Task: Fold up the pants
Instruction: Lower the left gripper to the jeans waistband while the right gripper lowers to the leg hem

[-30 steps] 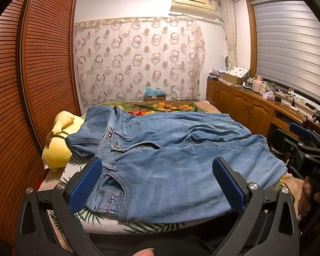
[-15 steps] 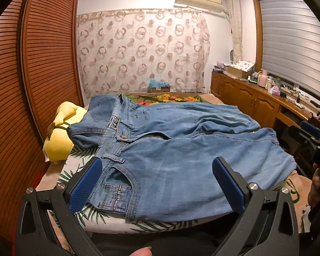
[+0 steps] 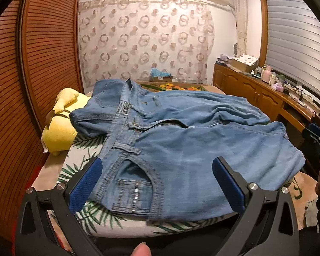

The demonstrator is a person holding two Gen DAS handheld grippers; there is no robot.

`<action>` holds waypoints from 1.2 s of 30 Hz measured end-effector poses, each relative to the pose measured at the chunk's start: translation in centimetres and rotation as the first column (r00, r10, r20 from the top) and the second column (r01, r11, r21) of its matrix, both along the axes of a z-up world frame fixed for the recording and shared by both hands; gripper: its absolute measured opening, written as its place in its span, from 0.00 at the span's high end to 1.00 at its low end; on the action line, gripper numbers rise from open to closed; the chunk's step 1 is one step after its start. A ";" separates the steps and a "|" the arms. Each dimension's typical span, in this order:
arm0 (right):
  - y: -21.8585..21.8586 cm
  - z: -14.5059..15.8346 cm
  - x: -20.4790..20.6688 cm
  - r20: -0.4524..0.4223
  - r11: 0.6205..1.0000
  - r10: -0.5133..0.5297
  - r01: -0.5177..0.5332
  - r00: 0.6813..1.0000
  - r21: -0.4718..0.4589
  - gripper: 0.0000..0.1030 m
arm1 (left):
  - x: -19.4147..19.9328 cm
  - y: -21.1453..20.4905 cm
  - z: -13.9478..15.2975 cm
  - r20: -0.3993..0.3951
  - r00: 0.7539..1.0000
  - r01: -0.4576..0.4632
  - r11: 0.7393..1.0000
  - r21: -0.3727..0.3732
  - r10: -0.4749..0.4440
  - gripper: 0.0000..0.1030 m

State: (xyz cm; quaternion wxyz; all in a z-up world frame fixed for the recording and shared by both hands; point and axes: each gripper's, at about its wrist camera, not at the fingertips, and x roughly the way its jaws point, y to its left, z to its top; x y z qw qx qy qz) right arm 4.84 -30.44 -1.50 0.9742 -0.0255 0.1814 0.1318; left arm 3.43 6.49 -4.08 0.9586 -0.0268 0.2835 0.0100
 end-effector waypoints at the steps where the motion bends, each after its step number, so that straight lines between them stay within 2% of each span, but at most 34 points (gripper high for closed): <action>1: 0.0 0.0 0.1 -0.005 1.000 -0.005 0.005 1.000 -0.002 0.00 | 0.2 0.4 -0.2 -0.007 1.000 -0.002 1.000 0.001 0.002 0.00; 9: 0.3 -0.2 0.9 -0.053 0.999 -0.039 0.038 0.998 -0.031 0.00 | 0.9 3.9 -2.0 -0.041 0.998 -0.052 0.999 -0.005 0.051 0.00; 13: 0.6 0.1 1.3 -0.086 0.997 -0.046 0.040 0.995 -0.068 0.00 | 0.9 5.7 -2.7 -0.052 0.997 -0.060 0.998 -0.036 0.058 0.01; 16: 0.4 0.6 1.3 -0.106 0.995 -0.060 0.051 0.993 -0.082 0.00 | 0.6 6.8 -2.9 -0.041 0.997 -0.072 0.996 -0.055 0.070 0.10; 20: -0.2 1.3 1.3 -0.132 0.995 -0.073 0.063 0.988 -0.079 0.01 | 0.7 8.5 -3.6 -0.067 0.995 -0.079 0.992 -0.095 0.072 0.26; 24: -0.5 1.6 1.4 -0.161 0.993 -0.100 0.089 0.982 -0.075 0.03 | 0.8 9.4 -4.5 -0.109 0.992 -0.082 0.989 -0.125 0.069 0.34; 28: -0.2 2.2 1.8 -0.183 0.992 -0.111 0.099 0.977 -0.075 0.04 | 1.0 9.6 -6.1 -0.162 0.984 -0.093 0.990 -0.108 0.075 0.39; 36: -0.5 3.5 2.0 -0.221 0.990 -0.119 0.099 0.968 -0.098 0.06 | 1.0 10.0 -8.1 -0.215 0.974 -0.093 0.990 -0.102 0.069 0.46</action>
